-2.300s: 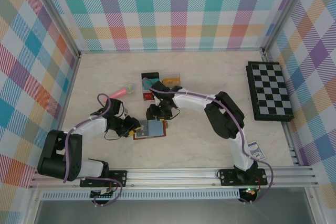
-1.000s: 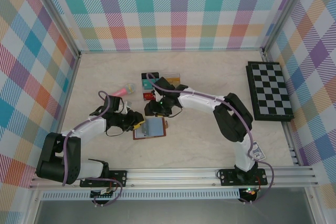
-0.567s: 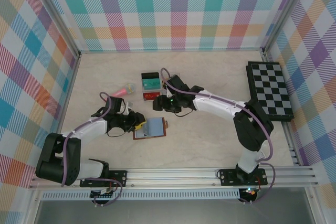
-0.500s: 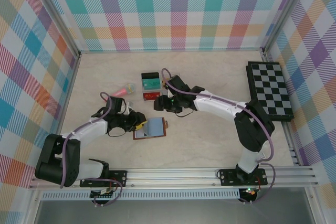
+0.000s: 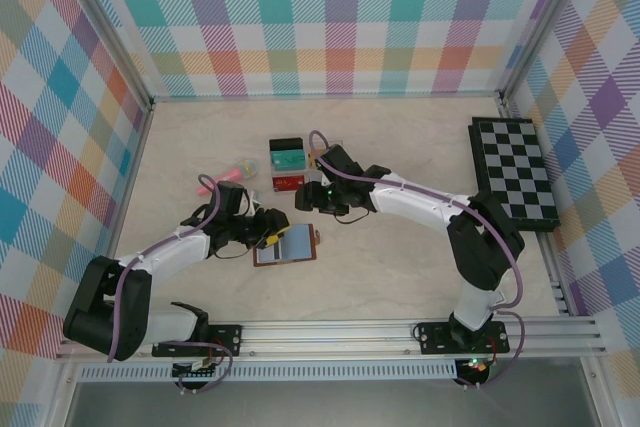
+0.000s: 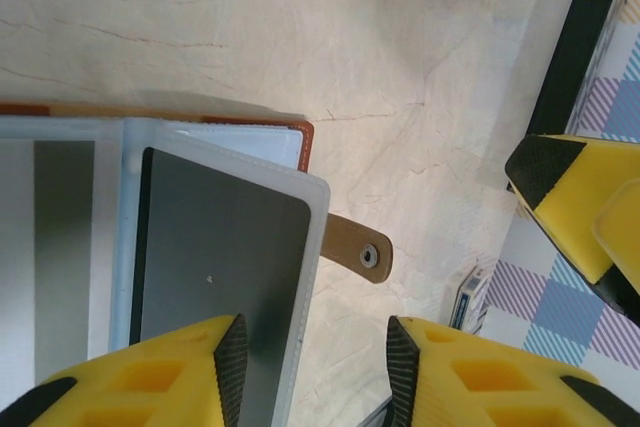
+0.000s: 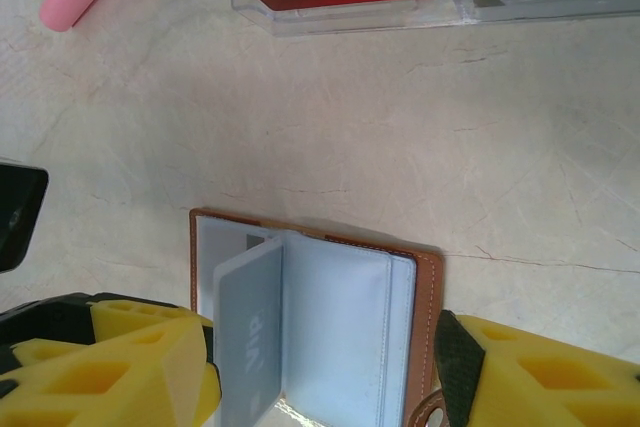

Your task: Take the credit cards out of the card holder

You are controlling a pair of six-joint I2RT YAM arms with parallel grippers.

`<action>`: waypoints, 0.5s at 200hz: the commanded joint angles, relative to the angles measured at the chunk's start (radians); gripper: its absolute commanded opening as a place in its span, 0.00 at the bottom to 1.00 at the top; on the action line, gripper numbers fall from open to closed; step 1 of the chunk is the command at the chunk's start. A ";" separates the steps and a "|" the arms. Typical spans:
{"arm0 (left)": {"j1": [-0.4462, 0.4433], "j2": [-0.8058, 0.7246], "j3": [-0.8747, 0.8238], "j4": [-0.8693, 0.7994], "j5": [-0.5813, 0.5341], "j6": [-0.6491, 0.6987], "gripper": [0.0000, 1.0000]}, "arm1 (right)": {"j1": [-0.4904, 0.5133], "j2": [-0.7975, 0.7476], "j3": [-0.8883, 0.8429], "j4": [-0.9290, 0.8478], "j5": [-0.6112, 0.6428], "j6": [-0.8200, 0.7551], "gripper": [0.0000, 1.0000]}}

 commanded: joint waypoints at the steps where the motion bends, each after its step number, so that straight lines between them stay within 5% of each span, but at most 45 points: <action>1: -0.010 0.004 0.014 0.003 -0.018 0.008 0.44 | -0.004 -0.018 0.003 0.006 -0.018 -0.005 0.63; 100: -0.036 0.111 0.019 0.117 0.031 -0.032 0.44 | -0.003 -0.003 0.013 0.002 -0.037 -0.014 0.62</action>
